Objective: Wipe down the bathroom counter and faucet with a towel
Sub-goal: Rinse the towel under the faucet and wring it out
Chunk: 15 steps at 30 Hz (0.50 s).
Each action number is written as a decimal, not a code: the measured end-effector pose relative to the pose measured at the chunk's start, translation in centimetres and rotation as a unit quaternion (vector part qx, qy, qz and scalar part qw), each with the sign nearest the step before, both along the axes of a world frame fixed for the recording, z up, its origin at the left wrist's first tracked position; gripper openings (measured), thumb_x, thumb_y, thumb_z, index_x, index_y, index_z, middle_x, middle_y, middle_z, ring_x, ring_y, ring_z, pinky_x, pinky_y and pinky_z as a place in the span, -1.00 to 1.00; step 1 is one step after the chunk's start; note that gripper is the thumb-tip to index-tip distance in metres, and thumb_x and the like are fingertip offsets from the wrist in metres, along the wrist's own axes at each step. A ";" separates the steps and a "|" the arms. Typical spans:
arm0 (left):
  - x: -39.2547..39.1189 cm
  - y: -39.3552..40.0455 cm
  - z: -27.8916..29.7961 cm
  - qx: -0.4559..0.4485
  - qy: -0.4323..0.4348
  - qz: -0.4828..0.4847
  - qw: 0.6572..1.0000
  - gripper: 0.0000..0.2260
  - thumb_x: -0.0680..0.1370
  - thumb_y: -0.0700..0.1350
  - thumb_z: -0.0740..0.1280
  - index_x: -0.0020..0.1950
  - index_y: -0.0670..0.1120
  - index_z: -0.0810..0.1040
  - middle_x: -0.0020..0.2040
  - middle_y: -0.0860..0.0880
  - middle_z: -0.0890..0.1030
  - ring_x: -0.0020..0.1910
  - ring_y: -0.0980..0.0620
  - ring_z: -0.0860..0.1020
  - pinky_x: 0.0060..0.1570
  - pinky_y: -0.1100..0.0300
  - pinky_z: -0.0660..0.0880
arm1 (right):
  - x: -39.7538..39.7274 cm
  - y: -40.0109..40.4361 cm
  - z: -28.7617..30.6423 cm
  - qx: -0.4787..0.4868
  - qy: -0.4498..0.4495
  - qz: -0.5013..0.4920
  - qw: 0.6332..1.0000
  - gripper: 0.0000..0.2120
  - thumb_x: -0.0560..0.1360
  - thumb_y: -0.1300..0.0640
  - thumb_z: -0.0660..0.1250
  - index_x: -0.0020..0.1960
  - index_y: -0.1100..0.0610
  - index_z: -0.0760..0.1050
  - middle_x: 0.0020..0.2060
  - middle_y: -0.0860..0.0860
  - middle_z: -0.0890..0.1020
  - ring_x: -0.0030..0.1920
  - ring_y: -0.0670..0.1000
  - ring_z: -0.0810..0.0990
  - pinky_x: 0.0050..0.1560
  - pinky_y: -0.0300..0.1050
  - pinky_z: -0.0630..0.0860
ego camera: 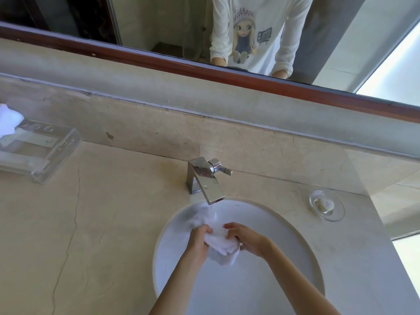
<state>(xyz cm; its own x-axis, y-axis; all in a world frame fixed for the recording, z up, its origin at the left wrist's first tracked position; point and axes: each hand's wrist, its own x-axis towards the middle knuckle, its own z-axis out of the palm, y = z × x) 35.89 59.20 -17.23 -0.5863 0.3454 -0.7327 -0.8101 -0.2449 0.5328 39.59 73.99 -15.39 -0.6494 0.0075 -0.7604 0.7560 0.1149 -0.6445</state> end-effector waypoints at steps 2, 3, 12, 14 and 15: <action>0.5 0.5 0.3 -0.063 0.023 -0.053 0.996 -0.75 0.46 -0.36 0.23 0.12 -0.20 0.42 0.12 -0.22 0.50 0.05 -0.13 0.48 0.14 -0.03 0.43 | -0.3 -1.1 -0.1 0.022 -0.002 0.002 1.000 -0.75 0.44 0.09 0.24 0.12 -0.01 0.44 -0.06 -0.01 0.57 -0.03 -0.01 0.53 -0.04 -0.12 0.46; 0.7 0.8 0.5 -0.084 0.044 -0.077 0.993 -0.72 0.46 -0.36 0.24 0.14 -0.17 0.41 0.12 -0.20 0.50 0.04 -0.10 0.47 0.12 0.00 0.43 | -0.6 -1.6 -0.2 0.015 0.015 -0.024 0.999 -0.80 0.43 0.08 0.25 0.05 0.00 0.46 -0.09 0.00 0.57 -0.05 0.00 0.54 -0.04 -0.11 0.47; 0.7 0.1 0.7 -0.095 0.045 -0.044 0.993 -0.77 0.53 -0.07 0.32 0.11 -0.15 0.47 0.07 -0.14 0.58 0.03 -0.11 0.55 0.06 0.06 0.50 | -0.5 -2.6 -0.6 0.219 0.182 -0.116 0.952 -0.73 0.50 0.25 0.23 -0.37 0.17 0.39 -0.44 -0.01 0.37 -0.38 -0.03 0.29 -0.38 -0.18 0.28; 1.1 -0.4 -0.1 -0.043 -0.013 0.017 0.999 -0.67 0.54 0.03 0.28 0.14 -0.20 0.54 0.09 -0.17 0.62 0.10 -0.15 0.57 0.13 0.01 0.49 | -0.5 -2.0 -0.4 0.182 0.183 -0.170 0.951 -0.85 0.48 0.31 0.20 -0.22 0.25 0.51 -0.36 0.05 0.49 -0.32 0.00 0.41 -0.31 -0.16 0.37; 1.3 -0.7 -0.5 -0.035 -0.031 0.055 0.997 -0.65 0.54 0.02 0.29 0.17 -0.23 0.54 0.10 -0.20 0.62 0.12 -0.18 0.57 0.16 -0.01 0.47 | -0.4 -1.6 -0.2 0.146 0.184 -0.207 0.950 -0.86 0.47 0.35 0.19 -0.14 0.23 0.52 -0.30 0.07 0.54 -0.29 0.00 0.47 -0.28 -0.16 0.42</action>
